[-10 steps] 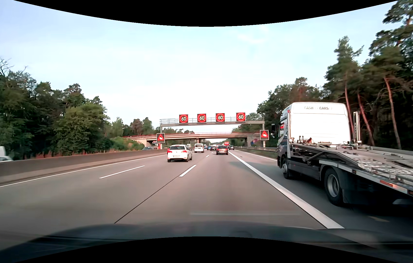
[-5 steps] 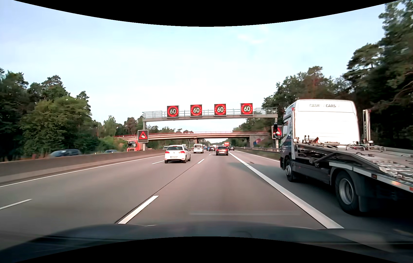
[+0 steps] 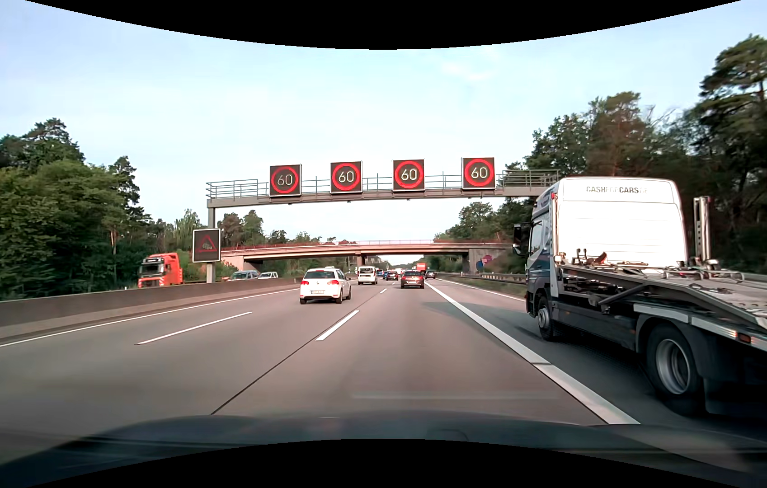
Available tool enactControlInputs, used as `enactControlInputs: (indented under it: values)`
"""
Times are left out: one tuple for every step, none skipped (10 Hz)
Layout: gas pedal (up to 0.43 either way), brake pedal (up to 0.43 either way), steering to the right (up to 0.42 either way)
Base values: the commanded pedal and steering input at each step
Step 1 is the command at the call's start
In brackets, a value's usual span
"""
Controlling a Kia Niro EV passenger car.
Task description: Follow the waypoints while adhering to traffic rules and regulations
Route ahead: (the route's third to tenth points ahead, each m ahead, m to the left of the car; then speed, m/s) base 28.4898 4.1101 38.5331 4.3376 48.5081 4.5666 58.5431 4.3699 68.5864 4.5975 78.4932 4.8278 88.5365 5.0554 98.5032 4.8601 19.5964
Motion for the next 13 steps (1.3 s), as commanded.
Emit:
enactControlInputs:
  values:
    - [0.000,0.000,-0.004]
    - [0.000,0.000,-0.004]
    - [0.000,0.000,-0.004]
    - [0.000,0.000,-0.004]
    - [0.000,0.000,-0.004]
    - [0.000,0.000,-0.004]
    - [0.000,0.000,-0.004]
    - [0.000,0.000,-0.004]
    - [0.000,0.000,-0.004]
    - [0.000,0.000,-0.004]
    - [0.000,0.000,-0.003]
    - [0.000,0.000,-0.003]
    - [0.000,0.000,-0.003]
